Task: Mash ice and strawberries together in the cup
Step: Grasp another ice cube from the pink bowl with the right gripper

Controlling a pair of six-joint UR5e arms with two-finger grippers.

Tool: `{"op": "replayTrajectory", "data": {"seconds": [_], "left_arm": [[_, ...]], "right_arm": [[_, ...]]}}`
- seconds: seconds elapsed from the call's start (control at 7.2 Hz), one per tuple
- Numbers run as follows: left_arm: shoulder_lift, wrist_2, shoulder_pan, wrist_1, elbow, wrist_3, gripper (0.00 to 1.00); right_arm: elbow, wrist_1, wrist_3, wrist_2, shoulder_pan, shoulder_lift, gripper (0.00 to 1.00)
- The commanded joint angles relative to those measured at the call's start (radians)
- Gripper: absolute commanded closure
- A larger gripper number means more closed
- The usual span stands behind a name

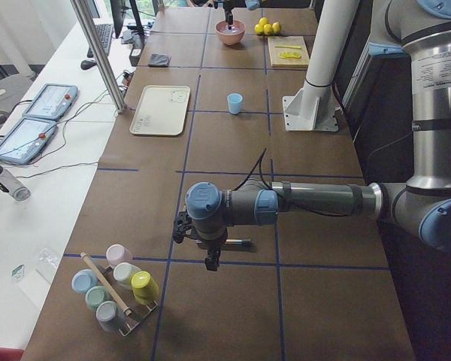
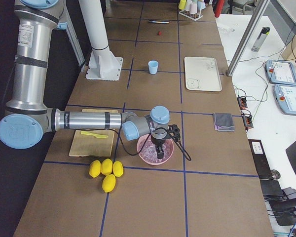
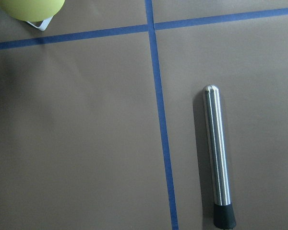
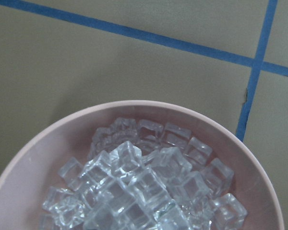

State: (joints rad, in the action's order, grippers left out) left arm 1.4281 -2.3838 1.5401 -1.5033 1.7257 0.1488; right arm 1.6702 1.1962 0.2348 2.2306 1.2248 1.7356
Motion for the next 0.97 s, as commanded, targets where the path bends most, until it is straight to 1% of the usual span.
{"op": "replayTrajectory", "data": {"seconds": [0.0,0.14,0.28,0.42,0.56,0.83], "left_arm": [[0.0,0.0,0.0,0.0,0.0,0.0,0.0],[0.0,0.0,0.0,0.0,0.0,0.0,0.0],[0.0,0.0,0.0,0.0,0.0,0.0,0.0],[0.0,0.0,0.0,0.0,0.0,0.0,0.0],[0.0,0.0,0.0,0.0,0.0,0.0,0.0],[0.0,0.0,0.0,0.0,0.0,0.0,0.0]], "right_arm": [[-0.01,-0.006,-0.002,0.0,-0.001,-0.001,0.1],[-0.012,-0.006,-0.002,0.001,-0.001,0.001,0.31],[-0.012,-0.007,-0.011,0.001,-0.001,0.001,0.61],[-0.003,-0.007,-0.014,0.007,-0.001,0.001,0.84],[0.0,-0.007,-0.015,0.009,0.001,-0.001,0.9],[0.023,-0.004,-0.015,0.014,0.002,-0.004,0.9]]}}
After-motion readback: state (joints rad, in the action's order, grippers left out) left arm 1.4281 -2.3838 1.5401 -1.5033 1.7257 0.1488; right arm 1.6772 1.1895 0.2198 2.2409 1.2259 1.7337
